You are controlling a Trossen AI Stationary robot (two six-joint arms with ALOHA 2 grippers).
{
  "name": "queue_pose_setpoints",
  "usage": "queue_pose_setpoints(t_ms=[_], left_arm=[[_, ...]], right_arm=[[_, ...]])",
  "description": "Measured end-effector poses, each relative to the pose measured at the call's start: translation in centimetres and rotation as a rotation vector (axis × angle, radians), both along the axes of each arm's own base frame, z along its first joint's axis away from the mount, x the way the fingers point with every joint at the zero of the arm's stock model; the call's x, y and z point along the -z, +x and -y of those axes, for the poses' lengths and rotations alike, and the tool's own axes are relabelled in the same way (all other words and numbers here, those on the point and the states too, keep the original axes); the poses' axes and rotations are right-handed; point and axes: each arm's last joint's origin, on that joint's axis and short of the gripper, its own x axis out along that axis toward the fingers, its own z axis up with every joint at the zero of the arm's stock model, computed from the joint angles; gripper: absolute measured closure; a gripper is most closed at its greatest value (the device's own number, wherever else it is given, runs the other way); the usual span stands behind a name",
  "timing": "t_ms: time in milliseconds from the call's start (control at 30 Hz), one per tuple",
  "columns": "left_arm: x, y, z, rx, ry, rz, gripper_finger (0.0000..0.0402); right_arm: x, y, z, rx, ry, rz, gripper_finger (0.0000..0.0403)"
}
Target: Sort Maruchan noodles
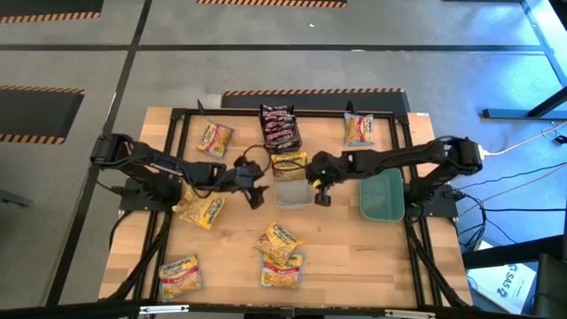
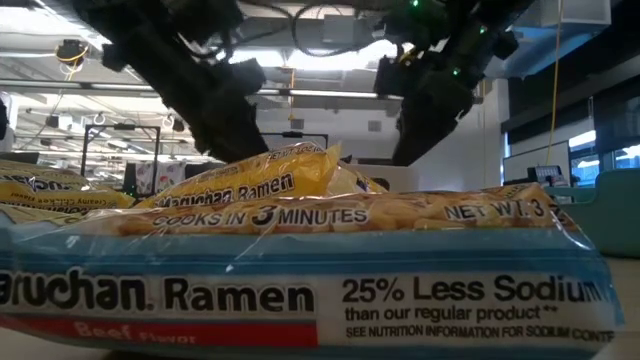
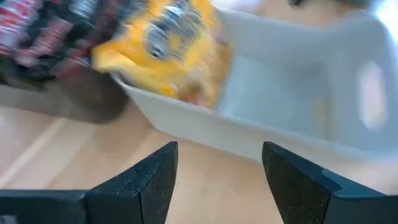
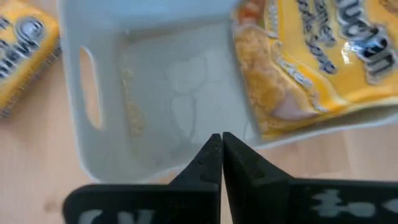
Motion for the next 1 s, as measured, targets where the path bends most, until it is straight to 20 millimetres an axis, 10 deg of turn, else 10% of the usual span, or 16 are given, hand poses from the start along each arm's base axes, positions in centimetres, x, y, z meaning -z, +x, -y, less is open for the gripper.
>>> queue_pose_setpoints(t_ms=[367, 733, 1000], left_arm=[[-0.2, -0.8, 5.8, 0.226, -0.021, 0.002, 0.0172], [-0.2, -1.6, 8.8, 0.308, -0.060, 0.013, 0.0172], [1.4, -1.3, 10.0, 0.322, -0.072, -0.019, 0.0172]], right_arm=[[0.0, -0.6, -8.3, 0.022, -0.115, 0.056, 0.0402], [-0.8, -0.6, -13.2, -0.120, 0.179, 0.164, 0.0399], [1.6, -0.2, -14.7, -0.081, 0.200, 0.105, 0.0269]])
